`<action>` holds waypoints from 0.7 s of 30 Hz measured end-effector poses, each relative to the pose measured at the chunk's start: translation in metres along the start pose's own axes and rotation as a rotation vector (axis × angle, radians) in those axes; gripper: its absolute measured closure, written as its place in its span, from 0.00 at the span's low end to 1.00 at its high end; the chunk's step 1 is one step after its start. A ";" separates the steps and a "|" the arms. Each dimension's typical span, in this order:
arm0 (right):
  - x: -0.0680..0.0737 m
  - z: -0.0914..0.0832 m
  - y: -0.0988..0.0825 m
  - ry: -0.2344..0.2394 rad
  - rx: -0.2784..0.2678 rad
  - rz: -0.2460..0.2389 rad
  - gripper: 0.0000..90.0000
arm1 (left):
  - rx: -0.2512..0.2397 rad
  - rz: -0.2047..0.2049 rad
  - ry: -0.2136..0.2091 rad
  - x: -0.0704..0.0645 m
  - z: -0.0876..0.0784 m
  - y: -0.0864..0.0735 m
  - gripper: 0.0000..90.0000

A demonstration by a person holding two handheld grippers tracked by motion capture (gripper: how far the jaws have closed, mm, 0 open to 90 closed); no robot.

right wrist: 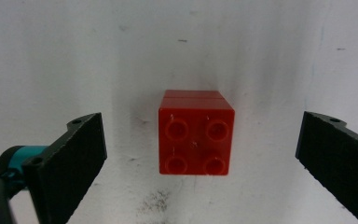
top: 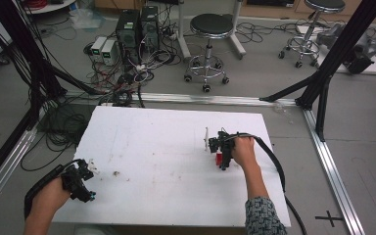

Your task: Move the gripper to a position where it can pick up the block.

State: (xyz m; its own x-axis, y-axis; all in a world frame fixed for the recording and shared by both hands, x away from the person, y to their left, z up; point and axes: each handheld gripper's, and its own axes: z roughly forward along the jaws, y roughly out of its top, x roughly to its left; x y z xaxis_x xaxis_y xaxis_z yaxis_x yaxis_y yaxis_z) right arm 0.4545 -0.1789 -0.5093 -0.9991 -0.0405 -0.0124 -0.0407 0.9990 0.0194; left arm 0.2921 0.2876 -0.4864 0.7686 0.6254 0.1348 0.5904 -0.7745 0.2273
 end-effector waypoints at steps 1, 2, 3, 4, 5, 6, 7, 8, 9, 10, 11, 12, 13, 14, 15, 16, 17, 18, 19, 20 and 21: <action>0.000 0.002 -0.001 -0.001 -0.002 0.007 0.01 | 0.000 0.000 0.000 0.000 0.000 0.000 0.22; 0.001 0.003 -0.003 -0.003 0.003 0.018 0.01 | 0.001 0.000 0.000 0.000 0.000 0.000 0.22; 0.000 0.004 -0.004 -0.003 0.008 0.020 0.01 | 0.010 0.005 0.001 0.001 0.000 0.000 0.22; 0.001 0.004 -0.005 -0.005 0.003 0.027 0.01 | -0.001 -0.008 0.002 0.000 0.001 0.000 0.22; 0.001 0.004 -0.005 -0.002 -0.005 0.030 0.01 | 0.002 -0.006 0.000 0.000 0.002 0.000 0.22; 0.001 0.004 -0.005 -0.004 -0.013 0.028 0.01 | 0.006 0.001 -0.001 0.000 0.002 0.001 0.22; 0.001 0.004 -0.005 -0.004 -0.013 0.028 0.01 | 0.007 0.002 -0.004 0.000 0.002 0.001 0.22; 0.001 0.004 -0.004 0.004 -0.016 0.032 0.01 | 0.015 0.014 -0.004 0.000 0.002 0.001 0.22; 0.001 0.004 -0.003 0.004 -0.025 0.023 0.01 | 0.005 0.001 -0.003 -0.001 0.002 0.001 0.22; 0.001 0.005 -0.002 0.008 -0.025 0.020 0.01 | 0.005 0.000 -0.004 -0.001 0.002 0.001 0.22; 0.000 0.006 -0.002 0.005 -0.018 0.019 0.01 | 0.007 0.002 -0.003 -0.001 0.002 0.001 0.22; -0.001 0.007 -0.002 0.001 -0.018 0.013 0.01 | 0.003 0.001 -0.001 0.000 0.001 0.000 0.22; 0.000 0.007 -0.002 0.000 -0.018 0.014 0.01 | 0.001 -0.006 -0.001 -0.001 0.001 0.000 0.22; 0.000 0.007 -0.002 0.004 -0.016 0.016 0.01 | 0.007 -0.002 -0.002 0.000 0.001 0.000 0.22; 0.000 0.007 -0.002 0.007 -0.010 0.023 0.01 | 0.006 -0.004 0.000 0.000 0.001 0.000 0.22; 0.000 0.008 -0.001 0.007 -0.012 0.020 0.01 | 0.006 -0.001 -0.002 0.000 0.001 0.000 0.22; 0.000 0.008 -0.001 0.007 -0.012 0.020 0.01 | 0.006 -0.001 -0.003 0.000 0.001 0.000 0.22; 0.000 0.008 -0.002 0.008 -0.008 0.020 0.01 | -0.002 -0.009 -0.005 -0.001 0.002 0.000 0.22; 0.000 0.008 -0.002 0.008 -0.008 0.020 0.01 | 0.001 -0.007 -0.004 0.000 0.002 0.000 0.22; 0.000 0.008 -0.002 0.007 -0.008 0.021 0.01 | 0.001 -0.007 -0.002 0.000 0.002 0.000 0.22; 0.001 0.008 -0.002 0.009 -0.010 0.020 0.01 | 0.000 -0.007 -0.002 0.000 0.002 0.000 0.22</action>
State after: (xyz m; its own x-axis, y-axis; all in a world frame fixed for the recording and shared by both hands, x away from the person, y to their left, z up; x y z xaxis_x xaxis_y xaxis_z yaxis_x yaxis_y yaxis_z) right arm 0.4541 -0.1804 -0.5176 -0.9998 -0.0205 -0.0024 -0.0205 0.9994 0.0293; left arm 0.2923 0.2870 -0.4880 0.7651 0.6305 0.1309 0.5957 -0.7702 0.2279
